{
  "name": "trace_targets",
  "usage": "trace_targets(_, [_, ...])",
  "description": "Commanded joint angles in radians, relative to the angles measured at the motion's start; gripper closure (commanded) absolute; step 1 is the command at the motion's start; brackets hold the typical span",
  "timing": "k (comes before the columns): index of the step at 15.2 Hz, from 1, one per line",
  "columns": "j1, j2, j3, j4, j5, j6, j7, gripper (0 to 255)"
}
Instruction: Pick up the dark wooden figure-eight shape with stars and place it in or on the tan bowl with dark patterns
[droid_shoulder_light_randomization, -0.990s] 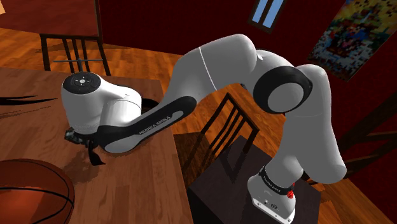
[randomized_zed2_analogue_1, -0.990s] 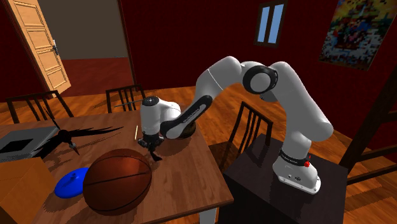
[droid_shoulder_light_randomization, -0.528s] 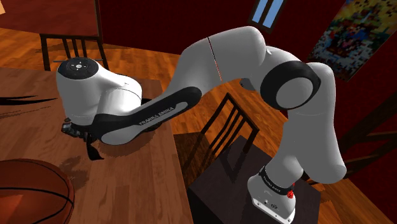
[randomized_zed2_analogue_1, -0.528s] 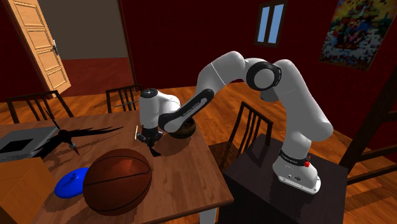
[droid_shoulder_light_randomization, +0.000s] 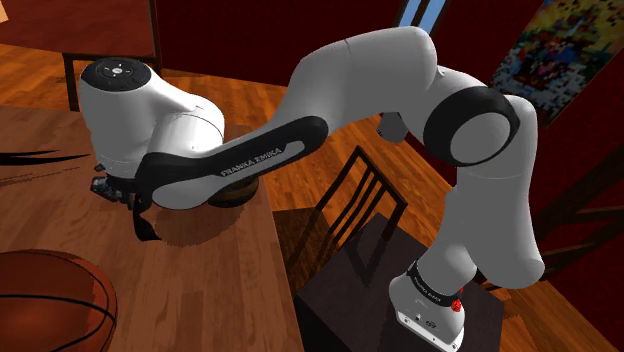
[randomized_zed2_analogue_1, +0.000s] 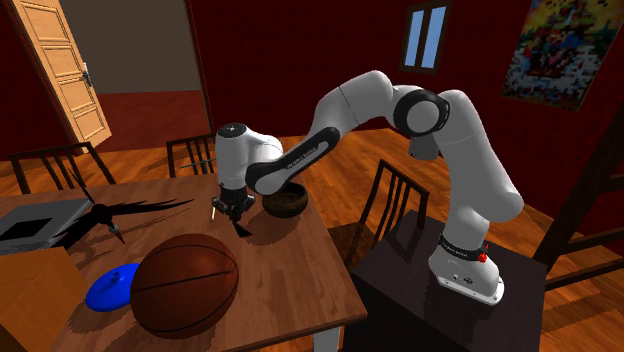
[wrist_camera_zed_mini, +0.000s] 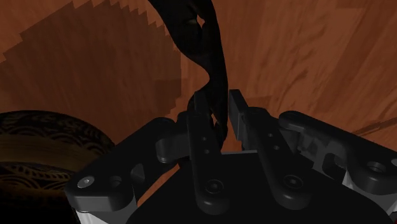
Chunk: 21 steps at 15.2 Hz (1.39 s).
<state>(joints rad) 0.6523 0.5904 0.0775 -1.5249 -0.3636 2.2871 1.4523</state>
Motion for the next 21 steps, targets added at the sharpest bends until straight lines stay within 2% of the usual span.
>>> trace_targets(1, [-0.002,-0.01,0.003,0.011,0.005,-0.02,-0.008,255])
trace_targets(12, [-0.004,-0.061,0.014,0.071,0.029,-0.128,-0.045,255])
trace_targets(21, [-0.151,-0.242,-0.012,-0.218,0.069,0.02,-0.194,255])
